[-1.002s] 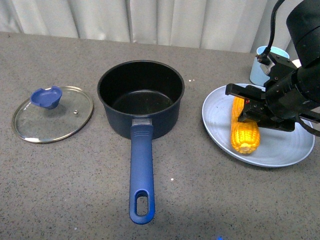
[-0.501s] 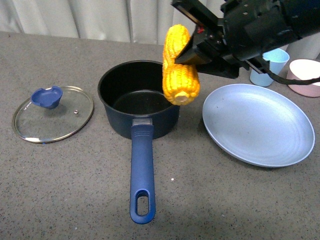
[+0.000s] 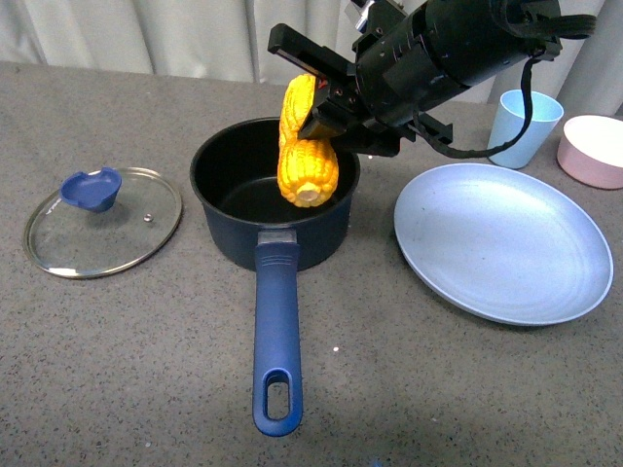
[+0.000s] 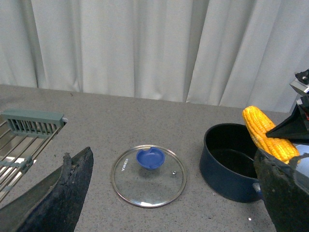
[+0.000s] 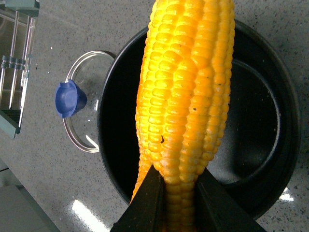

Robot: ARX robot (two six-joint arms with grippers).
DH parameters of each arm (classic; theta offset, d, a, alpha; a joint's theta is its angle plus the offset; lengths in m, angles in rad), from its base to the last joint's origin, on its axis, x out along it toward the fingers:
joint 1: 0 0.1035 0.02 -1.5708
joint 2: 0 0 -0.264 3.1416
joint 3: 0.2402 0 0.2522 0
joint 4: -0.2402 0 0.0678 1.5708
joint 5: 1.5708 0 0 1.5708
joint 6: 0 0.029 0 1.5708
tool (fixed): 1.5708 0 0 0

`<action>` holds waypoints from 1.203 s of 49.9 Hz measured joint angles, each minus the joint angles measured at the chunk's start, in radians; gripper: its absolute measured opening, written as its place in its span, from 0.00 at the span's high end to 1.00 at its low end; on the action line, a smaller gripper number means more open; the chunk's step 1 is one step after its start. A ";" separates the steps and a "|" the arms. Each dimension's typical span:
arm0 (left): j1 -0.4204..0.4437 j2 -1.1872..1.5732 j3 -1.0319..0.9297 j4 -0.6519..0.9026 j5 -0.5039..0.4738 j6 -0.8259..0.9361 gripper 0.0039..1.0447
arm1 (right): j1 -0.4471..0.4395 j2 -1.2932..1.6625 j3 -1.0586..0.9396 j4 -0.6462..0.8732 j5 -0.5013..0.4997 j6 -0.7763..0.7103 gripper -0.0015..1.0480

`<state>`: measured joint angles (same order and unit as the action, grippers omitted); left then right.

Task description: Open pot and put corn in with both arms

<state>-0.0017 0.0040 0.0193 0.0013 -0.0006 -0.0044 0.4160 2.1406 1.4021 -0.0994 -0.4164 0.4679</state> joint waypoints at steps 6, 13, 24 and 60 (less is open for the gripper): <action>0.000 0.000 0.000 0.000 0.000 0.000 0.06 | -0.002 0.021 0.040 -0.018 -0.001 -0.002 0.90; 0.000 0.000 0.000 0.000 0.000 0.000 0.06 | -0.002 0.029 0.043 -0.026 0.000 -0.008 0.66; 0.000 0.000 0.000 0.000 0.000 0.000 0.06 | -0.001 0.029 0.043 -0.027 0.008 -0.017 0.25; 0.000 0.000 0.000 0.000 0.000 0.000 0.06 | -0.092 -0.669 -0.736 0.455 0.484 -0.206 0.09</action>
<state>-0.0017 0.0040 0.0193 0.0013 -0.0006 -0.0044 0.3244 1.4712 0.6659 0.3561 0.0681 0.2615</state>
